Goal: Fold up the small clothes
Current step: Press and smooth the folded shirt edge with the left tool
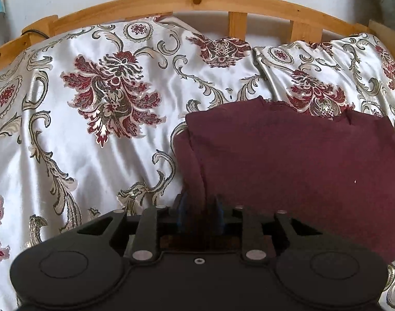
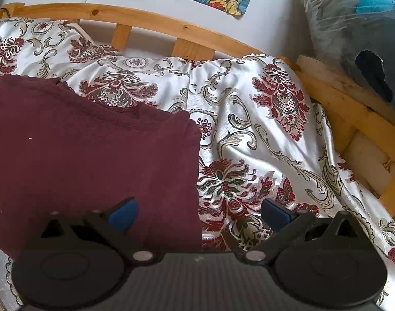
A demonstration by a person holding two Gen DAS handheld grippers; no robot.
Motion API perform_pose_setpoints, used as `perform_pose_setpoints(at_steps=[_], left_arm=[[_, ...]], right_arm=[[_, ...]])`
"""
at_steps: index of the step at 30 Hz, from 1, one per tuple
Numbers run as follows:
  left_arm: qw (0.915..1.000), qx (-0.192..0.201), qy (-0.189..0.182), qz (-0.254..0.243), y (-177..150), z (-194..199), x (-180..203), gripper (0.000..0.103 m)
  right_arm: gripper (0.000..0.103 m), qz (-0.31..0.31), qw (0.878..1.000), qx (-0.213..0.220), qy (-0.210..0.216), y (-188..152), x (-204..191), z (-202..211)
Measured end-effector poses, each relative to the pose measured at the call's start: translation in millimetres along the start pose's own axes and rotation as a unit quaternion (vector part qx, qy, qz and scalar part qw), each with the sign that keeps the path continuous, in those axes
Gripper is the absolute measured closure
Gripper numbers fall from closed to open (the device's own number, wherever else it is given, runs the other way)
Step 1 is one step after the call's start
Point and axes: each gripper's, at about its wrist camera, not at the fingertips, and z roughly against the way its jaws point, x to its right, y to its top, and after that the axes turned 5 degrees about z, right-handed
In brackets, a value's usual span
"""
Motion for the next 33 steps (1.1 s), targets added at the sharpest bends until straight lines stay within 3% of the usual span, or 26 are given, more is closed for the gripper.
perform_pose_setpoints(at_steps=[5, 6, 8, 9, 10, 15, 19, 24, 30, 33], left_arm=[[0.9999, -0.001, -0.002, 0.010, 1.3, 2.0, -1.5, 0.073], [0.9999, 0.001, -0.003, 0.017, 1.8, 3.7, -2.2, 0.067], [0.9994, 0.007, -0.002, 0.033, 2.4, 9.1, -4.3, 0.041], [0.9992, 0.013, -0.004, 0.038, 2.1, 12.3, -5.9, 0.022], [0.9987, 0.024, -0.005, 0.045, 0.7, 17.0, -7.7, 0.015], [0.9961, 0.043, -0.011, 0.076, -7.0, 31.9, -17.9, 0.001], [0.9931, 0.045, -0.053, 0.094, -15.0, 35.9, -27.2, 0.001], [0.9926, 0.035, -0.082, 0.082, -19.8, 25.3, -26.8, 0.001], [0.9943, -0.013, -0.071, 0.078, -30.0, -1.6, -31.5, 0.001], [0.9935, -0.015, -0.076, 0.084, -34.5, -4.6, -34.8, 0.001]], right_arm=[[0.000, 0.000, 1.000, 0.002, -0.002, 0.2, -0.4, 0.9], [0.000, 0.000, 1.000, 0.004, -0.004, 0.5, -0.4, 2.2], [0.000, -0.001, 1.000, 0.013, -0.008, 1.7, -0.6, 6.5], [0.000, -0.004, 1.000, 0.019, -0.009, 2.4, -0.4, 8.9], [0.000, -0.008, 1.000, 0.028, -0.009, 3.1, 0.3, 12.1], [0.000, -0.042, 0.997, 0.071, 0.002, 8.6, -0.7, 31.3], [0.000, -0.058, 0.993, 0.096, 0.044, 13.1, -18.4, 49.1], [0.000, -0.054, 0.990, 0.092, 0.087, 22.6, -52.7, 60.6], [0.000, -0.019, 0.990, 0.092, 0.107, 22.6, -91.4, 63.4], [0.000, 0.017, 0.991, 0.092, 0.099, 16.7, -105.4, 60.0]])
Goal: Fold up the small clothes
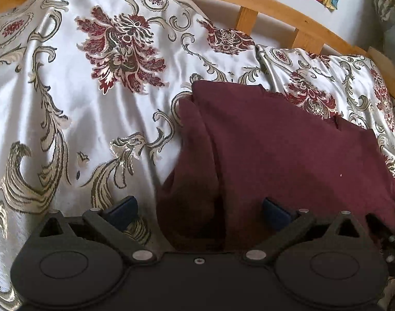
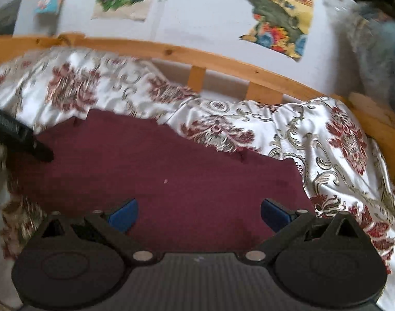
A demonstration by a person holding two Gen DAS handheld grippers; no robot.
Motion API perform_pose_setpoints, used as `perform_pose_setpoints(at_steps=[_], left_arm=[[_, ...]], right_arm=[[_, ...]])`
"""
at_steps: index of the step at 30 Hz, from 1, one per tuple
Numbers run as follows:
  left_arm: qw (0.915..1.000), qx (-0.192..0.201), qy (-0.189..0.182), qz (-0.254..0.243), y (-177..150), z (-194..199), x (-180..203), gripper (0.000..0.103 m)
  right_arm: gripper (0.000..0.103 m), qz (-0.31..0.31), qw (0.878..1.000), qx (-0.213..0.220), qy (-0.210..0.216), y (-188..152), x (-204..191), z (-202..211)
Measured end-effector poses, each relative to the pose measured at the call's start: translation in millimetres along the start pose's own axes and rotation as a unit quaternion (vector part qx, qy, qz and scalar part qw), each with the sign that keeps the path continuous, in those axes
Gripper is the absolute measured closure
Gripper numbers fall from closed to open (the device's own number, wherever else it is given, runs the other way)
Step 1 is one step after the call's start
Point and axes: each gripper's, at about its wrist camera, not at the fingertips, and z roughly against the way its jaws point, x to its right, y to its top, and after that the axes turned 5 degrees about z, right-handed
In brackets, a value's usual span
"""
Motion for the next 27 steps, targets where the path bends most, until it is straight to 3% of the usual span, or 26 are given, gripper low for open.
perform_pose_setpoints(at_steps=[15, 20, 27], left_arm=[[0.9995, -0.007, -0.024, -0.020, 1.5, -7.7, 3.0, 0.001], [0.9997, -0.008, -0.021, -0.012, 5.0, -6.5, 1.7, 0.011], [0.9971, 0.038, 0.001, -0.067, 2.1, 6.1, 16.2, 0.011]], right_arm=[[0.000, 0.007, 1.000, -0.015, 0.007, -11.5, -8.0, -7.6], [0.000, 0.002, 1.000, -0.015, 0.011, -12.1, -6.3, -7.9], [0.000, 0.006, 1.000, -0.013, 0.007, -13.3, -6.9, -8.3]])
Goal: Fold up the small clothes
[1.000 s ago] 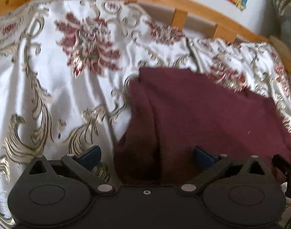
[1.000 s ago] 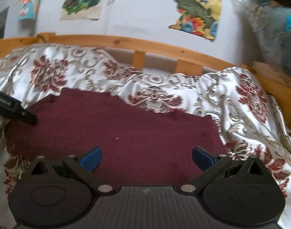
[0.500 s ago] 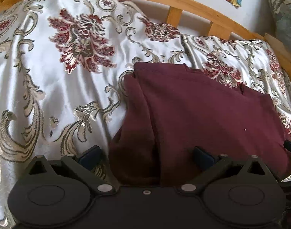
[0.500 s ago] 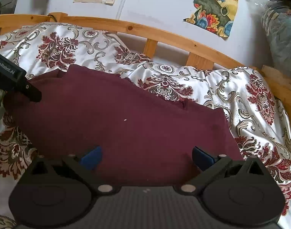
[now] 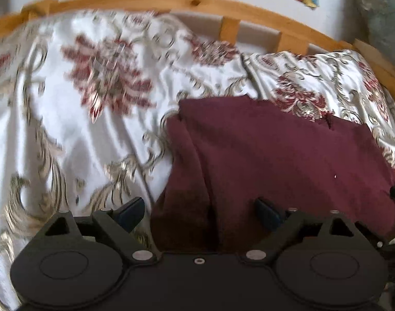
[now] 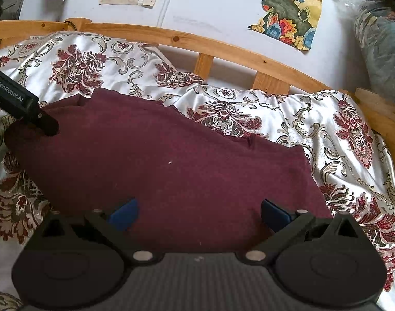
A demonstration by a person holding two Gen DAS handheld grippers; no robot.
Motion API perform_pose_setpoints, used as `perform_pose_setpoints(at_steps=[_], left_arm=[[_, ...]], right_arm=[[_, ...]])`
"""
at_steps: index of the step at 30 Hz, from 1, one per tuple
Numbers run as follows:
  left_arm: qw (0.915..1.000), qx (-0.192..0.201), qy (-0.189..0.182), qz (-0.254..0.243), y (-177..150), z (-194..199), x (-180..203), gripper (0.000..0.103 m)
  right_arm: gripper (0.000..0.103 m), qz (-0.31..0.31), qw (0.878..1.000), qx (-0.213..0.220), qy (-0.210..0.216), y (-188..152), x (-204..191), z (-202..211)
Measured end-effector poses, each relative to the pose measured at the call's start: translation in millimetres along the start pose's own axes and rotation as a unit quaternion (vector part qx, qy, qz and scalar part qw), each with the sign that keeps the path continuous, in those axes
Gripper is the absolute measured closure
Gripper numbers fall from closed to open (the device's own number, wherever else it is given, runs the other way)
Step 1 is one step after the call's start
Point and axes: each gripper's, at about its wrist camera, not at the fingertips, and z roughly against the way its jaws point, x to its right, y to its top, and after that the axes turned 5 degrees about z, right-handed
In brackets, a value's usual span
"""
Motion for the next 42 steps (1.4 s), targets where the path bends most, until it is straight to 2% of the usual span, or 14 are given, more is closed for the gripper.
perform_pose_setpoints(at_steps=[4, 6, 9, 11, 14, 15, 17, 19, 24, 28, 32, 37, 42], left_arm=[[0.9992, -0.003, -0.015, -0.036, 3.0, -6.3, 8.0, 0.012], [0.9986, -0.017, -0.015, -0.047, 5.6, -14.1, 8.6, 0.013], [0.9980, -0.052, -0.032, -0.018, 9.3, -26.4, -2.8, 0.017], [0.9972, -0.060, -0.042, 0.009, 11.5, -28.2, -11.0, 0.022], [0.9961, -0.074, -0.042, 0.023, 13.7, -27.0, -13.8, 0.046], [0.9959, -0.077, -0.040, 0.024, 14.6, -25.4, -12.2, 0.051], [0.9961, -0.080, -0.031, 0.018, 17.2, -22.1, -6.2, 0.069], [0.9962, -0.083, -0.022, 0.009, 21.9, -18.4, 4.9, 0.076], [0.9969, -0.074, 0.003, -0.030, 36.0, -6.0, 35.3, 0.081], [0.9976, -0.060, -0.020, -0.027, 55.9, 13.2, 57.0, 0.081], [0.9955, -0.050, -0.042, -0.068, 74.2, 28.8, 100.8, 0.082], [0.9895, -0.045, -0.043, -0.130, 82.0, 30.3, 169.9, 0.082], [0.9804, -0.070, -0.064, -0.173, 77.0, 10.2, 230.1, 0.082]], right_arm=[[0.000, 0.001, 1.000, 0.001, -0.001, -0.1, -1.2, 0.3], [0.000, 0.001, 1.000, 0.001, -0.001, -0.2, -1.2, 0.2], [0.000, 0.000, 1.000, 0.001, 0.000, -0.4, -1.5, 0.4], [0.000, -0.001, 1.000, 0.001, 0.001, -0.6, -1.3, 0.4], [0.000, -0.005, 1.000, 0.000, 0.004, -0.8, 0.0, -0.4], [0.000, -0.006, 1.000, -0.001, 0.005, -0.8, 0.6, -0.6], [0.000, -0.010, 1.000, -0.003, 0.008, -0.5, 2.0, -1.4], [0.000, -0.013, 1.000, -0.005, 0.010, 0.0, 3.4, -1.6], [0.000, -0.013, 1.000, -0.016, 0.021, 5.5, 10.9, 0.4], [0.000, -0.016, 1.000, -0.012, 0.008, 12.4, 27.5, 9.0], [0.000, -0.021, 0.999, -0.015, -0.031, 16.7, 54.6, 14.3], [0.000, -0.034, 0.997, -0.014, -0.074, 19.6, 103.0, 11.5], [0.000, -0.058, 0.990, -0.037, -0.123, 12.8, 154.2, 1.4]])
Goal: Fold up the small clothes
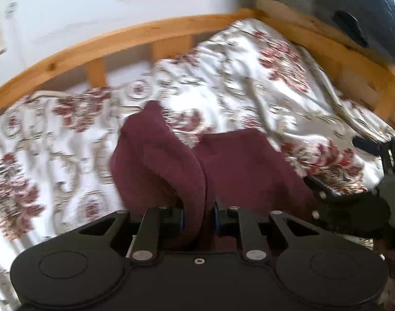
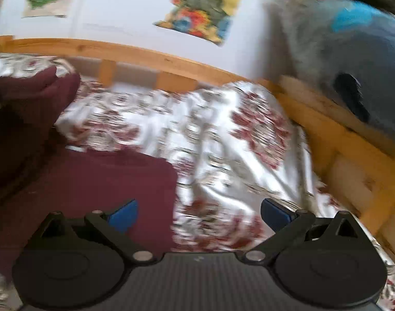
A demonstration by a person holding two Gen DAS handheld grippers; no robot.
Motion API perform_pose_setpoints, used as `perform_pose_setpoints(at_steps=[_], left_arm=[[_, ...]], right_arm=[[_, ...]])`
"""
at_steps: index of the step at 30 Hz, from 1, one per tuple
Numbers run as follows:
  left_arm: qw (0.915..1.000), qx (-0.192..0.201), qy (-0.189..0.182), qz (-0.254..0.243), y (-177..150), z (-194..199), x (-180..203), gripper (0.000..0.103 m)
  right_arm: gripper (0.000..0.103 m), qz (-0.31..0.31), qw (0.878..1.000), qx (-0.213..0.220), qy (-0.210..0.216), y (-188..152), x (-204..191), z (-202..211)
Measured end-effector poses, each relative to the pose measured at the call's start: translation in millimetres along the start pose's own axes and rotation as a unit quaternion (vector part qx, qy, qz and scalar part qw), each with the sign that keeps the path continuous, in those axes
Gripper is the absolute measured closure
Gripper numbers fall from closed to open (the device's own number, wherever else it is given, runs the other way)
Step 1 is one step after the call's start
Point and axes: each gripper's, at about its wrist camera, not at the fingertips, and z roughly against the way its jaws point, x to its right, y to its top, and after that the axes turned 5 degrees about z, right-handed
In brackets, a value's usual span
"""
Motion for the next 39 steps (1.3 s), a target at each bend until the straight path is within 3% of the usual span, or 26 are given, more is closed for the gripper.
perform_pose_setpoints(at_steps=[4, 7, 11, 12, 14, 19, 22, 25, 28, 34, 37, 39], left_arm=[[0.9994, -0.021, -0.025, -0.013, -6.8, -27.0, 30.2, 0.082], [0.9988, -0.033, -0.019, -0.031, -23.5, -46.7, 44.6, 0.081], [0.9985, -0.014, -0.011, -0.051, -40.8, -48.0, 54.9, 0.071], [0.9985, -0.006, -0.012, -0.054, -42.4, -44.6, 56.2, 0.066], [0.9982, 0.010, -0.023, -0.055, -41.7, -36.6, 56.7, 0.044], [0.9955, 0.059, -0.056, -0.049, -42.4, -4.8, 56.4, 0.019], [0.9923, 0.109, -0.041, -0.041, -52.2, 17.0, 52.1, 0.006], [0.9907, 0.132, -0.018, -0.029, -67.9, 27.1, 47.7, 0.002], [0.9929, 0.114, 0.003, -0.032, -86.9, 21.4, 42.3, 0.002], [0.9946, 0.076, 0.037, -0.060, -115.8, -0.2, 36.4, 0.002], [0.9923, 0.071, 0.053, -0.086, -121.4, -7.1, 39.9, 0.006], [0.9897, 0.075, 0.062, -0.106, -123.0, -10.3, 43.2, 0.006]], right_arm=[[0.000, -0.027, 0.999, -0.019, -0.012, -6.7, 28.1, -13.2], [0.000, -0.042, 0.998, -0.028, -0.024, -10.6, 40.8, -21.3], [0.000, -0.068, 0.997, -0.026, -0.009, -13.1, 49.0, -22.9], [0.000, -0.072, 0.997, -0.025, -0.005, -13.1, 49.5, -22.8], [0.000, -0.077, 0.997, -0.022, 0.003, -13.0, 49.0, -23.4], [0.000, -0.081, 0.997, -0.009, 0.019, -11.9, 44.7, -22.7], [0.000, -0.102, 0.994, 0.017, 0.034, -12.3, 44.5, -17.8], [0.000, -0.121, 0.988, 0.047, 0.080, -11.5, 42.4, -12.0], [0.000, -0.139, 0.977, 0.065, 0.150, -9.8, 36.5, -9.8], [0.000, -0.214, 0.927, 0.045, 0.305, -2.3, 24.6, -32.0], [0.001, -0.225, 0.919, 0.012, 0.324, 2.1, 14.0, -50.0], [0.008, -0.235, 0.917, -0.006, 0.321, 1.4, 9.5, -61.4]])
